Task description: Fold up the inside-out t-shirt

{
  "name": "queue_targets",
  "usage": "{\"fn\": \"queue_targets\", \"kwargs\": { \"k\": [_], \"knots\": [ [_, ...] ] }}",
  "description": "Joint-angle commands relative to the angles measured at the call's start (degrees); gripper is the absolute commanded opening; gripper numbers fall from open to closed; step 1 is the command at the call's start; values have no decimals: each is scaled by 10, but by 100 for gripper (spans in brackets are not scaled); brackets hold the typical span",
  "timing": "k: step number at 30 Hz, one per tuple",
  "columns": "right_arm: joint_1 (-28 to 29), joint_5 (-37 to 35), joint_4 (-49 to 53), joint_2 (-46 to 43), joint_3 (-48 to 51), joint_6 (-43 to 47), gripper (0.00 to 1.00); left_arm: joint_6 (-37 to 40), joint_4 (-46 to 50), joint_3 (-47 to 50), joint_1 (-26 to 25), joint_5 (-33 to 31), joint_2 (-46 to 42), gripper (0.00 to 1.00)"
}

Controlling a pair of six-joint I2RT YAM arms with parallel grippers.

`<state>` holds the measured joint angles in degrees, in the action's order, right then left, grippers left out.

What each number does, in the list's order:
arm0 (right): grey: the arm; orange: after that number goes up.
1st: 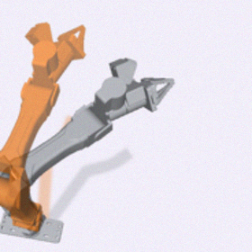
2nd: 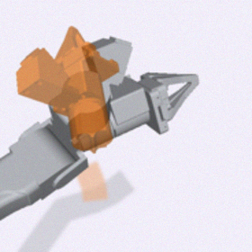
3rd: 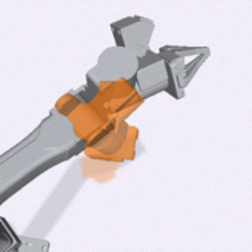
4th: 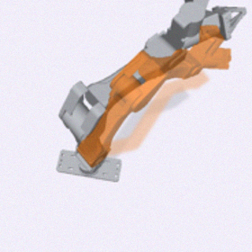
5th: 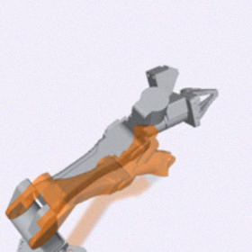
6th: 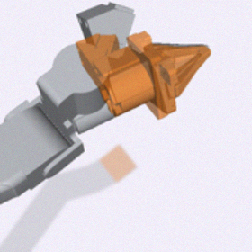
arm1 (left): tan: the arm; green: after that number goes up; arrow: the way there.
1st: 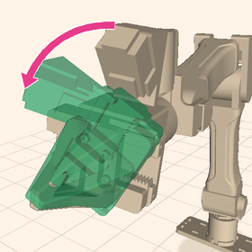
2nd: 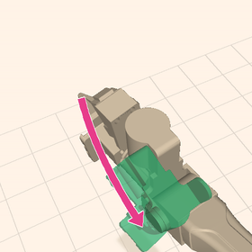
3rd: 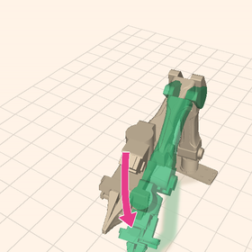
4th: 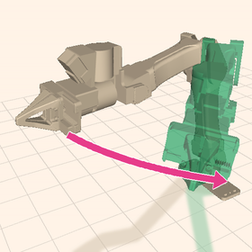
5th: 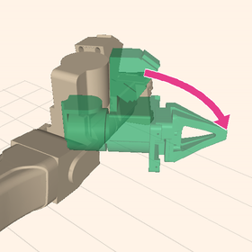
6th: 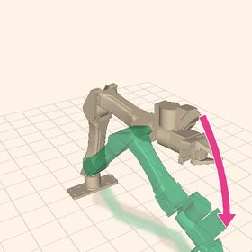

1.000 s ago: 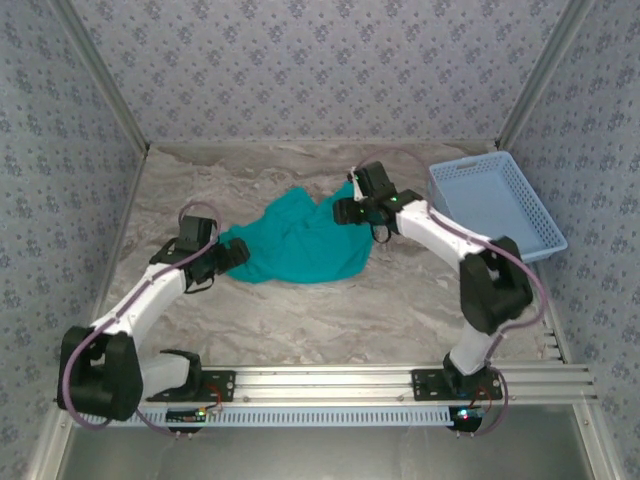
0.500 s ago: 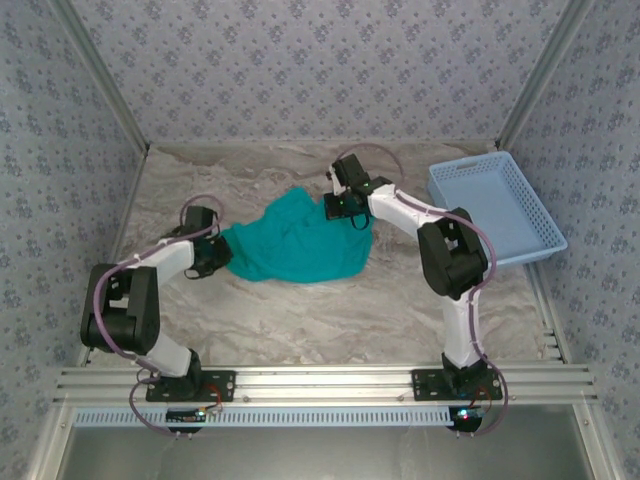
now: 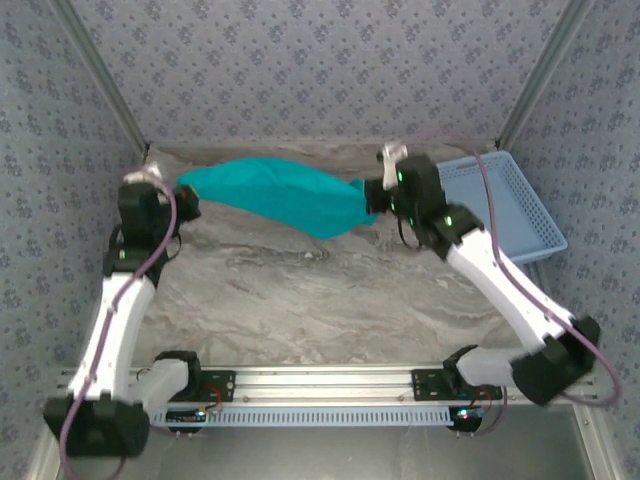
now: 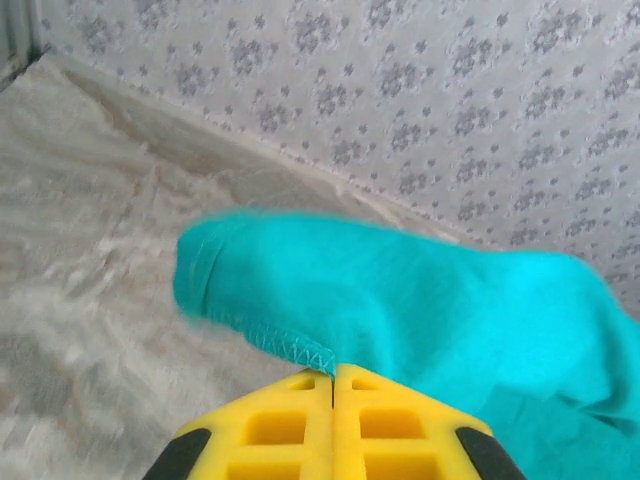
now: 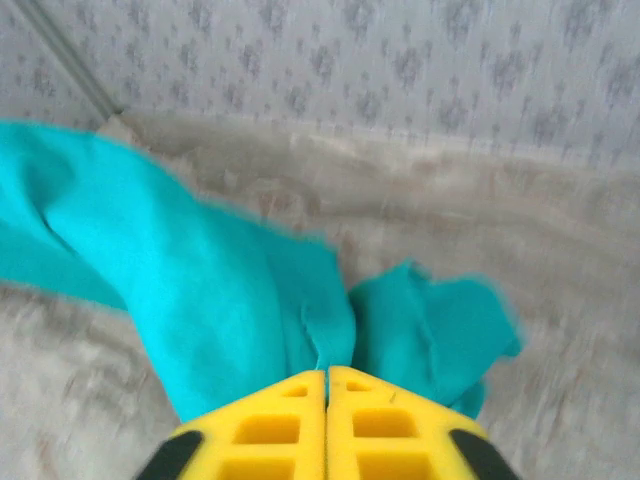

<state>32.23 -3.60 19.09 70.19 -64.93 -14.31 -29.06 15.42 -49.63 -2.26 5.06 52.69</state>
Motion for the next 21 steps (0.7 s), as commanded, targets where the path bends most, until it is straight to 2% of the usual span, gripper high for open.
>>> {"fn": "queue_targets", "kwargs": {
  "k": [1, 2, 3, 6, 9, 12, 17, 21],
  "knots": [
    [25, -41, 6, -10, 189, -89, 39, -46, 13, 155, 0, -20, -44, 49],
    [26, -28, 5, -19, 226, -104, 45, -62, 26, 185, 1, -26, -59, 81],
    [26, -22, 10, -26, 246, -113, 46, -71, 40, 203, 1, -22, -72, 88],
    [18, -22, 32, -37, 243, -100, 49, -78, 54, 217, 1, -9, -87, 89],
    [-10, -14, 52, -2, 168, -46, 57, -73, 57, 191, 2, 3, -58, 94],
    [-36, 12, 45, 72, 78, -25, 60, -68, 75, 141, 2, 16, 17, 100],
    [-43, 48, 30, 221, -63, -5, 62, -50, 89, 72, 1, 28, 150, 99],
    [-20, 80, 40, 321, -129, 11, 61, -53, 87, 45, -6, 14, 238, 95]
  ]
}}
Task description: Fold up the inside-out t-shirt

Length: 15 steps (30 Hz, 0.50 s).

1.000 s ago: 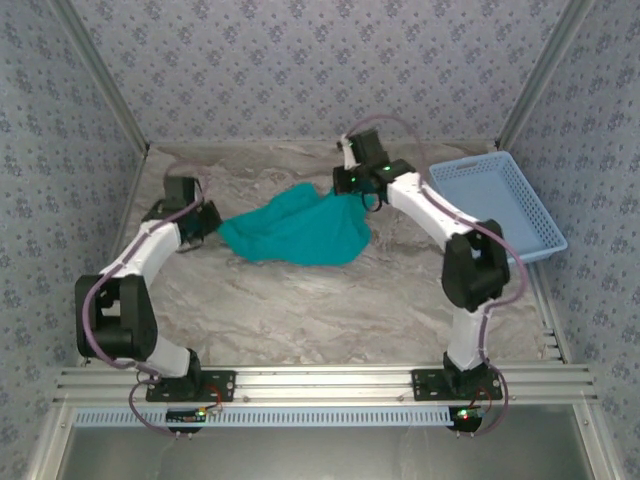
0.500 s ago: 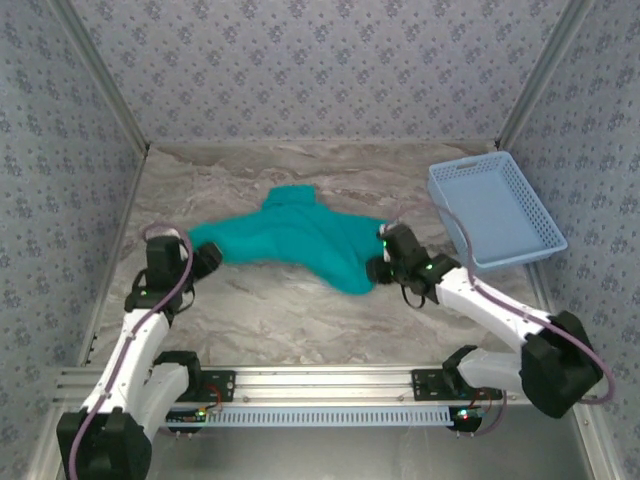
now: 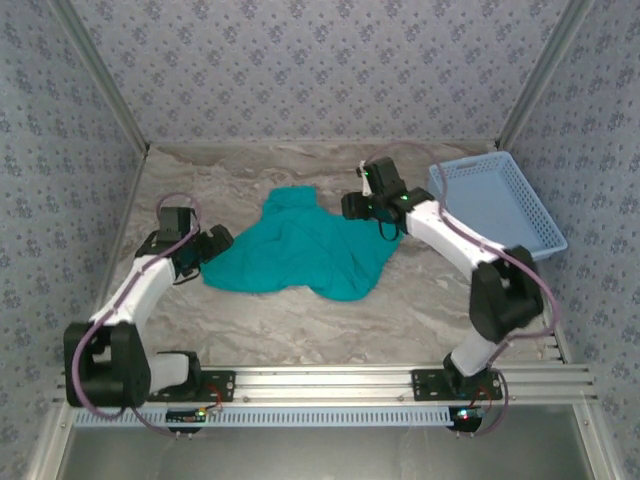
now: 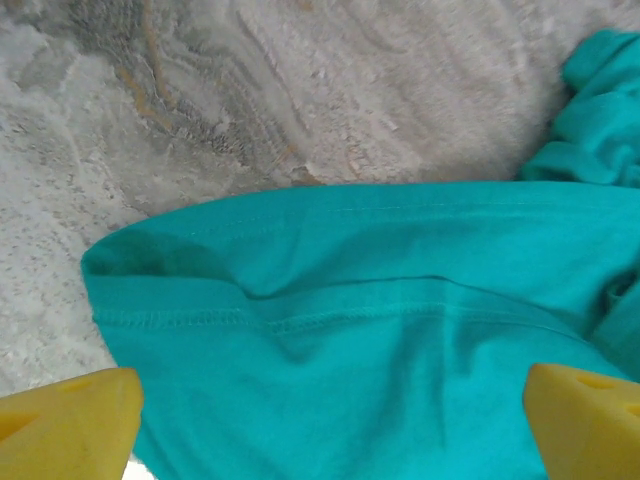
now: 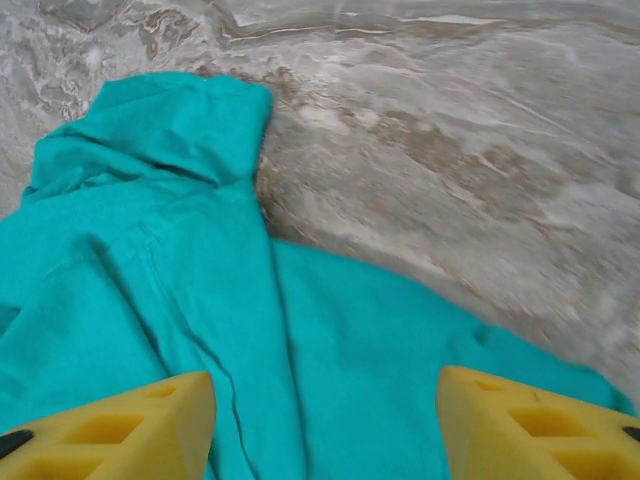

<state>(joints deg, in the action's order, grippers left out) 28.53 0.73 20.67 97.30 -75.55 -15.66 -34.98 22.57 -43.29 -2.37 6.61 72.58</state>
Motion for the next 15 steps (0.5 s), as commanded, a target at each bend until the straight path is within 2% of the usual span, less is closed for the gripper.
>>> {"fn": "queue_targets", "kwargs": {
  "k": [1, 5, 9, 10, 11, 12, 14, 15],
  "knots": [
    [23, 40, 27, 71, -33, 24, 62, 8, 12, -24, -10, -5, 57, 94],
    [38, 50, 42, 123, -54, 14, 59, 24, 6, -57, -41, 3, 115, 93],
    [56, 86, 26, 148, -45, 10, 50, 29, 3, -86, -70, 26, 149, 90],
    [59, 90, 28, 153, -47, 14, 44, 28, 3, -92, -75, 28, 149, 89],
    [62, 92, 31, 155, -49, 18, 25, 29, 3, -97, -78, 29, 146, 89],
    [64, 93, 29, 153, -47, 22, 14, 30, 3, -102, -79, 28, 142, 89],
    [66, 106, 22, 140, -42, 33, 1, 36, 6, -114, -81, 28, 127, 90],
    [67, 112, 20, 130, -38, 41, 0, 40, 9, -121, -81, 30, 121, 90]
  ]
}}
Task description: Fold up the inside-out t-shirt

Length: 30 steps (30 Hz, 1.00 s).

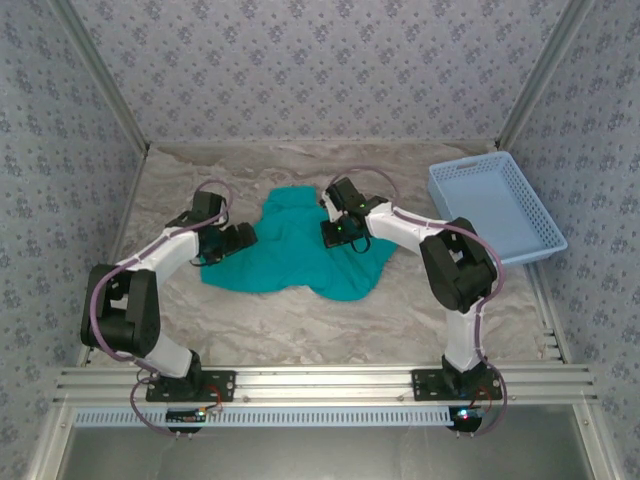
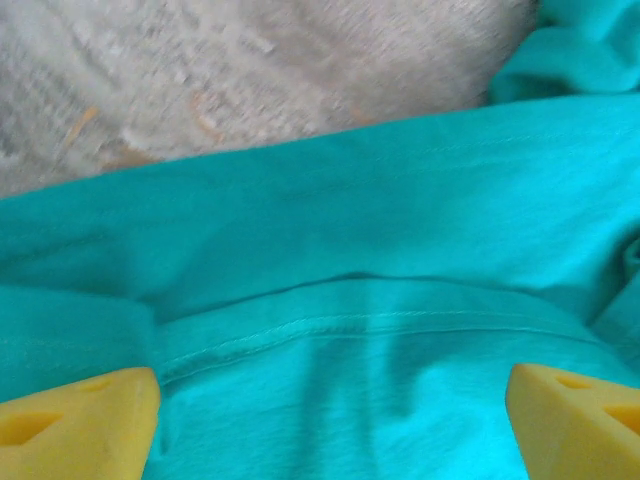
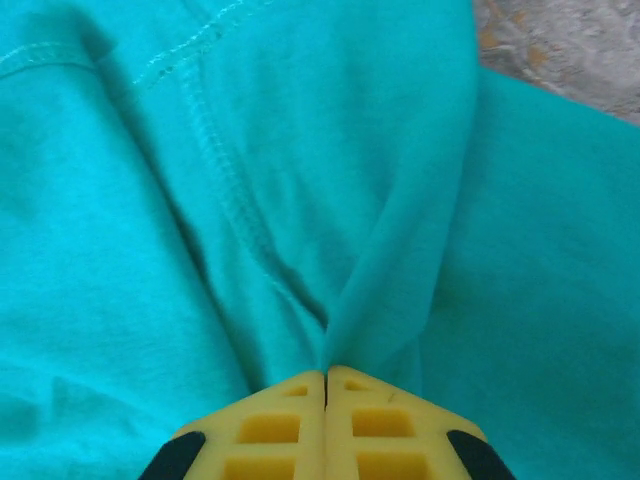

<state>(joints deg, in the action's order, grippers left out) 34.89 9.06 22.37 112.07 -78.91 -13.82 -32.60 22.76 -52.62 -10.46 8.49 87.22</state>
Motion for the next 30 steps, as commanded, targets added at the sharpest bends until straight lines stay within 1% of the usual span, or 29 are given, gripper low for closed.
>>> {"fn": "queue_targets", "kwargs": {
  "k": [1, 5, 10, 13, 15, 18, 22, 23, 25, 26, 27, 30],
  "knots": [
    [5, 40, 2, -31, 0, 34, 0, 20, 10, -36, -1, 14, -34, 90],
    [22, 80, 18, -95, 30, 78, 0, 26, 12, -69, -11, 44, -55, 91],
    [36, 144, -5, -183, 111, 78, 0, 44, 7, -89, -63, 69, -60, 90],
    [37, 149, -39, -230, 177, 71, 0, 47, -4, -83, -88, 96, -50, 90],
    [23, 168, -58, -245, 202, 65, 0, 52, -20, -69, -102, 110, -42, 90],
    [13, 216, -73, -253, 216, 65, 0, 45, -47, -45, -105, 136, -37, 90],
    [19, 217, -62, -235, 213, 76, 0, 39, -77, -28, -110, 169, -34, 90],
    [20, 215, -60, -224, 212, 74, 4, 43, -76, -29, -116, 168, -31, 90],
    [22, 187, -54, -210, 209, 63, 29, 50, -63, -39, -127, 156, -16, 90],
    [24, 154, -43, -206, 207, 56, 36, 51, -51, -50, -132, 148, -7, 88],
    [23, 127, -32, -209, 206, 51, 39, 50, -36, -61, -137, 139, 5, 85],
    [11, 60, -1, -235, 214, 36, 46, 36, -3, -97, -157, 111, 35, 81]
  ]
}}
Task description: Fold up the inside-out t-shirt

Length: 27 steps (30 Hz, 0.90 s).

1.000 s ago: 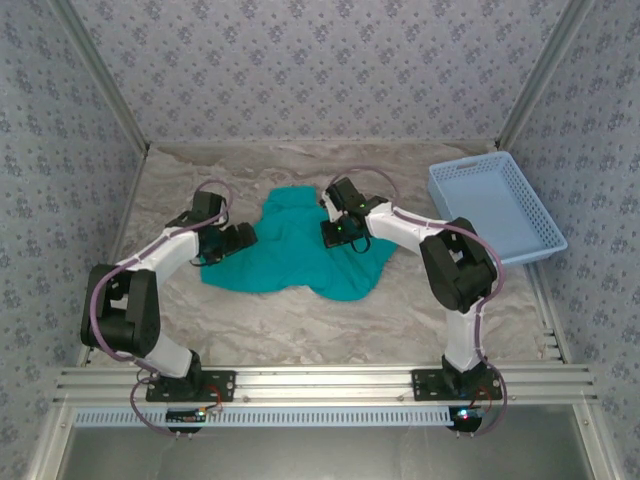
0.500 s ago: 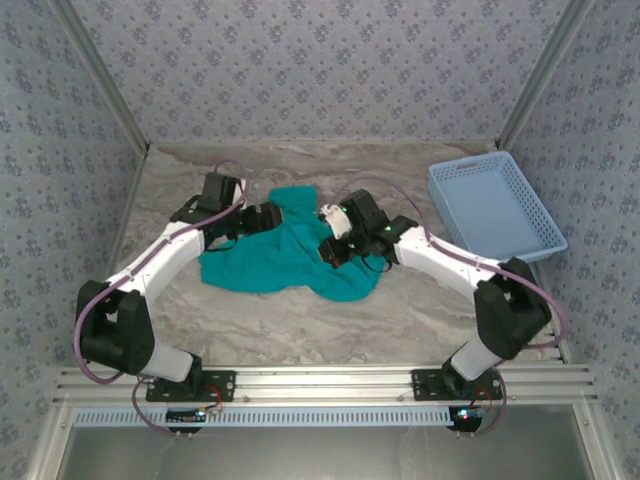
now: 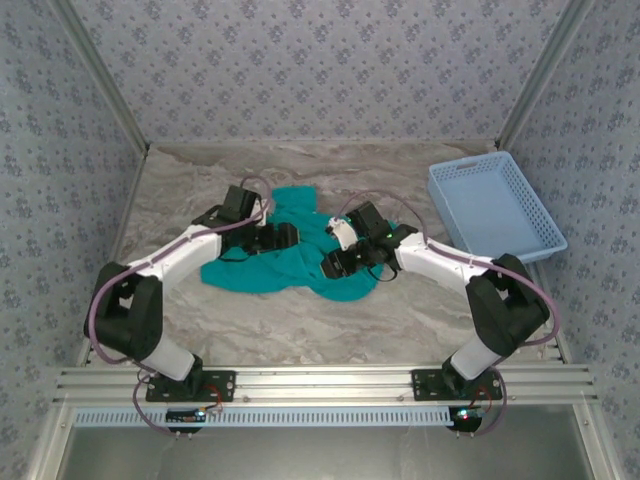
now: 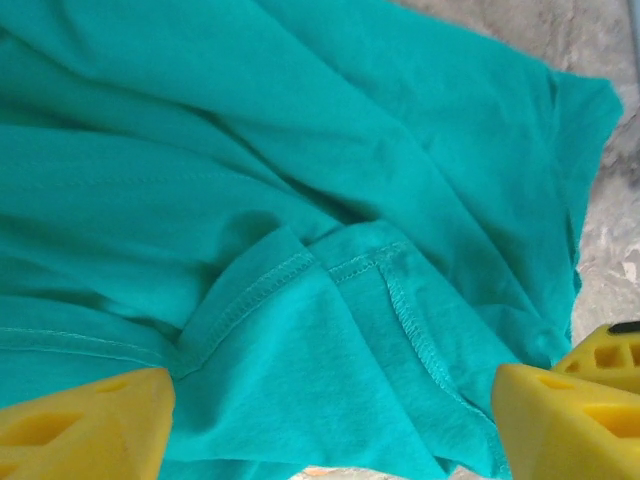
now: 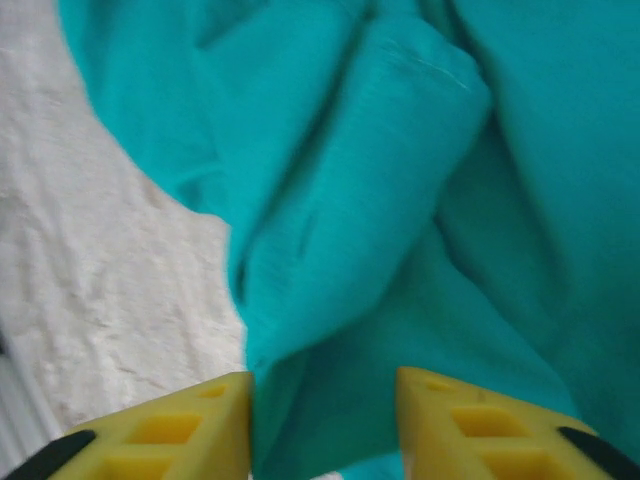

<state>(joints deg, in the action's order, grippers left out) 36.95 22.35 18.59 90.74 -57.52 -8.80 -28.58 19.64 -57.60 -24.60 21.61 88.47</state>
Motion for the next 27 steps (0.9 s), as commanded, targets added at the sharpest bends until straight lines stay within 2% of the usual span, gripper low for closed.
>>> {"fn": "queue_targets", "kwargs": {
  "k": [1, 4, 6, 10, 15, 24, 27],
  "knots": [
    [-16, -86, 43, -34, 6, -21, 48, -11, 35, -56, -22, -32, 31, 80],
    [-45, -111, 66, -80, 30, -47, 55, -26, 71, -94, -50, -79, 65, 79],
    [-68, -114, 77, -108, 51, -61, 56, -32, 97, -117, -66, -114, 89, 79],
    [-106, -105, 73, -149, 94, -83, 57, -39, 122, -160, -88, -129, 140, 79],
    [-122, -97, 73, -176, 111, -82, 57, -46, 169, -215, -117, -182, 189, 77],
    [-133, -92, 68, -189, 122, -66, 55, -78, 165, -237, -134, -174, 212, 42],
    [-137, -93, 71, -192, 123, -61, 55, -73, 173, -247, -133, -160, 221, 3]
  ]
}}
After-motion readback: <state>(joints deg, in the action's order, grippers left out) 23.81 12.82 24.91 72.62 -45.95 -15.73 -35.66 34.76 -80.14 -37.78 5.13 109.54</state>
